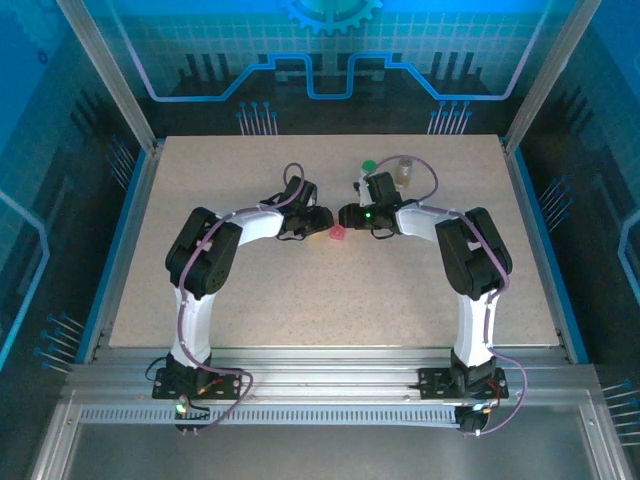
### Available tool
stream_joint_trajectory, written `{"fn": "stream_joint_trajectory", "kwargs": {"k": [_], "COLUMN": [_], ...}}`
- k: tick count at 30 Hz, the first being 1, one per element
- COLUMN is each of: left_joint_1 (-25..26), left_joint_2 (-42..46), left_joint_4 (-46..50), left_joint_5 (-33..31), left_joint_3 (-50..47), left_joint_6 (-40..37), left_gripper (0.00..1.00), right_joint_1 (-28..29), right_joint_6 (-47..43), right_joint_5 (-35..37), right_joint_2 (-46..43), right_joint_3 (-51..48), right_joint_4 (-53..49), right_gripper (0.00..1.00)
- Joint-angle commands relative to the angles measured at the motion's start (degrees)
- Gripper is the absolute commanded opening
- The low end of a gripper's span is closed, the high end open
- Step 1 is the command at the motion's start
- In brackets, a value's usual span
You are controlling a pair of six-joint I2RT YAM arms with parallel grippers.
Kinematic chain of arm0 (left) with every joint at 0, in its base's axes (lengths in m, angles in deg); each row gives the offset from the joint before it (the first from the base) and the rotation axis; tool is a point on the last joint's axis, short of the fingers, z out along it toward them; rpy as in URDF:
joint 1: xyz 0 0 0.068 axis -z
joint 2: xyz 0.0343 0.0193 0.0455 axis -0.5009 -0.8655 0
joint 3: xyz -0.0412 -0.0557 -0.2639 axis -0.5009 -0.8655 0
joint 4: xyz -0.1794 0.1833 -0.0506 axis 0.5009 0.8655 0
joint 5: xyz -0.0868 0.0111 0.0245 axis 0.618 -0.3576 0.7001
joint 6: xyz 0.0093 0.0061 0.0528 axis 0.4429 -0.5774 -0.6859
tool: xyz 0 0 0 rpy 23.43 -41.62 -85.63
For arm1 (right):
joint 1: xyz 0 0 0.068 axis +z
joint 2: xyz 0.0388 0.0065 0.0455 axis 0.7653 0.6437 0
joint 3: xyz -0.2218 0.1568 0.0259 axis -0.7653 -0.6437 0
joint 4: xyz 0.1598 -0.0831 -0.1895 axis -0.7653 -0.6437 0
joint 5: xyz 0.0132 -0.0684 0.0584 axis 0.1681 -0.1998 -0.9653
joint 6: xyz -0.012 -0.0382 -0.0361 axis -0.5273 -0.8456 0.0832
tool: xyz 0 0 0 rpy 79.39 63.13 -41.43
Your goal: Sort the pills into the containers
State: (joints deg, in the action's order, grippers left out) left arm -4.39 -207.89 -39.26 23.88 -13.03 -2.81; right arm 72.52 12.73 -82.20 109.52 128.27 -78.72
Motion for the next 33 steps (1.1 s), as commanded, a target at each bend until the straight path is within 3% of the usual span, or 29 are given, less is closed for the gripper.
{"fn": "stream_joint_trajectory", "kwargs": {"k": [1, 5, 10, 20, 24, 29, 31, 33], "left_joint_1": [0.3, 1.0, 1.7, 1.6, 1.3, 1.0, 1.0, 0.9], "left_joint_2": [0.6, 0.6, -1.0, 1.3, 7.8, 19.9, 27.0, 34.6], "left_joint_4": [0.0, -1.2, -1.4, 1.1, 2.5, 2.4, 1.9, 0.3], "left_joint_5": [-0.2, 0.9, 1.4, -1.5, -4.5, -9.8, -14.1, -19.9], "left_joint_3": [1.1, 0.7, 0.9, 2.0, 1.0, -5.2, -10.1, -16.2], "left_joint_6": [0.0, 0.3, 0.7, -1.0, -2.7, -5.4, -8.1, -11.2], "left_gripper": [0.43, 0.43, 0.43, 0.43, 0.43, 0.43, 0.5, 0.63], "right_joint_1": [0.5, 0.5, 0.7, 1.1, 2.6, 3.6, 3.3, 2.7], "right_joint_6": [-1.4, -1.5, -1.9, 2.9, 6.4, 5.0, 1.2, -3.2], "right_joint_5": [0.2, -0.9, -1.8, -3.5, -2.7, 5.3, 9.4, 12.9], "right_joint_2": [1.5, 2.6, 4.4, -2.1, -7.2, -18.5, -25.0, -31.4], "right_joint_3": [-0.2, 0.7, 2.0, -2.4, -5.5, -13.2, -16.2, -19.5], "right_joint_4": [-1.8, -2.1, -4.0, 1.8, 5.9, 9.4, 7.8, 5.8], "right_gripper": [0.44, 0.4, 0.23, 0.28, 0.29, 0.31, 0.34, 0.35]}}
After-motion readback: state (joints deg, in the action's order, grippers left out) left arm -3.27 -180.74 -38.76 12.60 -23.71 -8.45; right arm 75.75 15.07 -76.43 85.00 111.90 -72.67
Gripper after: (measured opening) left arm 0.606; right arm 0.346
